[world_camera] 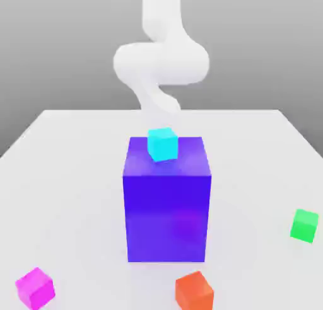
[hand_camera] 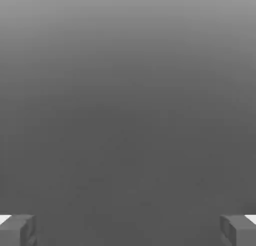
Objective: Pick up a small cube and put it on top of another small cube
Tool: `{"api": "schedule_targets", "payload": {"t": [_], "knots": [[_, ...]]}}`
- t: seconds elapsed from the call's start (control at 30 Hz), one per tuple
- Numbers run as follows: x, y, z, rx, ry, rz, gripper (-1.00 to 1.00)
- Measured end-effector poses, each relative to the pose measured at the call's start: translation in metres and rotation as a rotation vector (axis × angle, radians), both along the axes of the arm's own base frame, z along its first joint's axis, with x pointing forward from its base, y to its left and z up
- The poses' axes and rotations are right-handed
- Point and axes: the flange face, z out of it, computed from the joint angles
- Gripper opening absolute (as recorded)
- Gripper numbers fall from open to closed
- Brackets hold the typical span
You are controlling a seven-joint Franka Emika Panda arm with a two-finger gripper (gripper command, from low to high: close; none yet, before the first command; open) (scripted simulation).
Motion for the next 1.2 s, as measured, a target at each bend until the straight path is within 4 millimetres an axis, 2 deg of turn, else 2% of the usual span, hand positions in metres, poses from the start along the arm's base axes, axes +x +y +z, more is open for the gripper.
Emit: {"api": "schedule_targets", "payload": {"t": [0.1,0.23,0.37,0.5,0.67,0.73,0.93,1.1,1.13,1.2], "knots": [[0.037,-0.021,-0.042,0.037,0.079,-0.047,0.0],[0.076,-0.051,-0.101,0.081,0.179,-0.113,0.0],[0.104,-0.082,-0.166,0.12,0.277,-0.187,0.0],[0.121,-0.114,-0.235,0.155,0.374,-0.265,0.0],[0.124,-0.161,-0.324,0.193,0.493,-0.384,0.0],[0.121,-0.173,-0.36,0.202,0.541,-0.423,0.0],[0.095,-0.212,-0.467,0.222,0.684,-0.55,0.0],[0.088,-0.22,-0.541,0.223,0.711,-0.576,0.0],[0.088,-0.22,-0.55,0.223,0.712,-0.577,-1.0],[0.088,-0.22,-0.55,0.223,0.712,-0.577,-1.0]]}}
